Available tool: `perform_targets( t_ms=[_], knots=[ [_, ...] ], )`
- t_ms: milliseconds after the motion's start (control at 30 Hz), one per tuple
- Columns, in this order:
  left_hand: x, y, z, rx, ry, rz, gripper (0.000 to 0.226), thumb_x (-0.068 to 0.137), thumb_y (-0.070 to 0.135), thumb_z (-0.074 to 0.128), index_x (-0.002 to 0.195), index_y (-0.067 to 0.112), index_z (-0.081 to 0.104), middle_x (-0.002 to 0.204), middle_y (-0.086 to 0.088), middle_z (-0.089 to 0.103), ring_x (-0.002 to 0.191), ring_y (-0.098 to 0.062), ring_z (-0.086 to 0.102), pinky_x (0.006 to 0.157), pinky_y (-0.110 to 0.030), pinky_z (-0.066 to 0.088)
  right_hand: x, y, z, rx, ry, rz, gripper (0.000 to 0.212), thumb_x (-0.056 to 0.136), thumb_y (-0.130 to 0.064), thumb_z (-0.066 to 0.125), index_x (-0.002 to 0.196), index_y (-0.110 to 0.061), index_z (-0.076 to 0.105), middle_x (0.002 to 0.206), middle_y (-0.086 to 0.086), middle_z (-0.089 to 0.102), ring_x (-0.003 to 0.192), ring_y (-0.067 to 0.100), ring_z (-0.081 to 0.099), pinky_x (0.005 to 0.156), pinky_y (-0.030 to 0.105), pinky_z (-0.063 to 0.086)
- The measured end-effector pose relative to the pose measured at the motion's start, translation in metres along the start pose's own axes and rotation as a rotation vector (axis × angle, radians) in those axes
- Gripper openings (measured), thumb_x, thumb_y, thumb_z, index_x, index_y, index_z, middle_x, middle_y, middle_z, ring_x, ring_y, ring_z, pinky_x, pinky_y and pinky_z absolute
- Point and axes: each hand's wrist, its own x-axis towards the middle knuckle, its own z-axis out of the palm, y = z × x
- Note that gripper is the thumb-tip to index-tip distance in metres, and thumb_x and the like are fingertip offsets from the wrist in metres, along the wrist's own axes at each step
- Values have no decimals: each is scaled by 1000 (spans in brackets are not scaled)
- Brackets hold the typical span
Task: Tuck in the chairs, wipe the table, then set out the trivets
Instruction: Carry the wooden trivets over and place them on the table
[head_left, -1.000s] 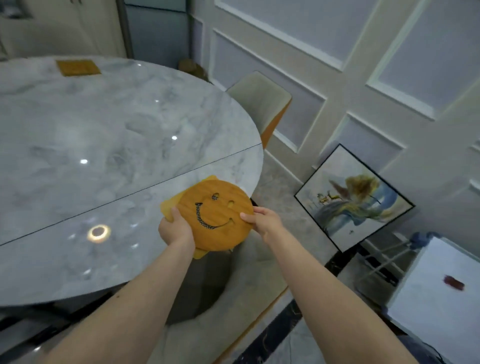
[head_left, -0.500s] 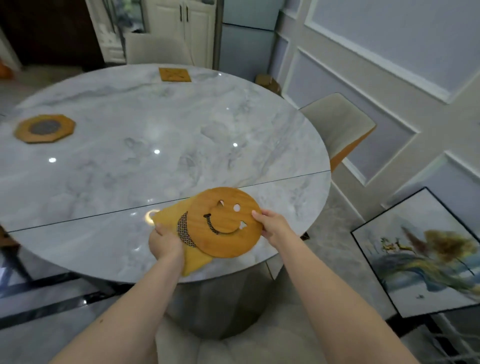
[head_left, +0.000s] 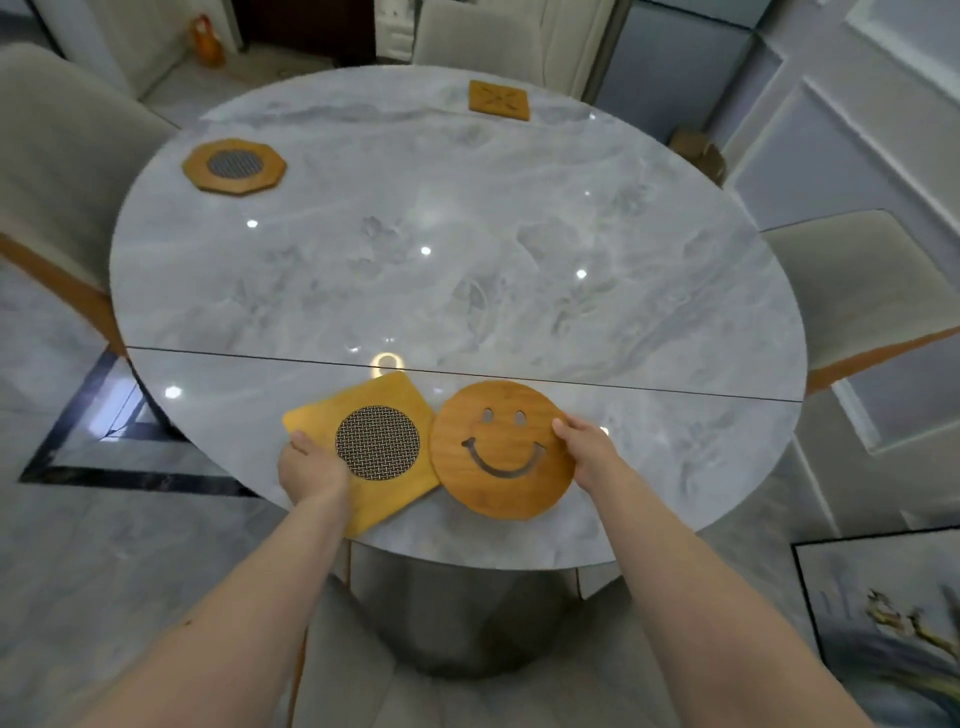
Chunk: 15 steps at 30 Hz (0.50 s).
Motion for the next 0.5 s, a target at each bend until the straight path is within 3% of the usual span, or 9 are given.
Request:
perform_targets(
  t_ms=[133, 267, 433, 500],
  knots=[
    [7, -8, 1, 30, 90, -6, 51, 104, 25, 21, 110, -13, 55, 118, -30, 56, 110, -42, 52, 93, -45, 38, 21, 9, -1, -45, 24, -17, 30, 98, -4, 46, 126, 0, 56, 126, 20, 59, 115, 35, 56, 96, 46, 47],
    [15, -12, 1, 33, 135, -27, 52, 104, 26, 21, 108, -14, 55, 115, -29, 58, 106, -43, 53, 91, -46, 40, 33, 17, 3, -87, 64, -50, 27, 97, -8, 49, 122, -3, 60, 112, 13, 63, 108, 30, 59, 92, 43, 49],
    [17, -6, 0, 2, 180, -1, 50, 104, 27, 21, 106, -11, 55, 111, -29, 58, 102, -42, 55, 85, -43, 41, 33, 23, 14, -508, 234, -222, 26, 93, -25, 57, 112, -8, 64, 111, 11, 67, 103, 28, 62, 91, 39, 49],
    [20, -1, -2, -8, 194, 24, 50, 103, 27, 22, 107, -11, 54, 113, -29, 58, 104, -42, 54, 87, -44, 41, 31, 24, 15, -654, 307, -304, 29, 91, -25, 61, 116, -9, 62, 118, 10, 62, 110, 27, 57, 94, 37, 45]
  ],
)
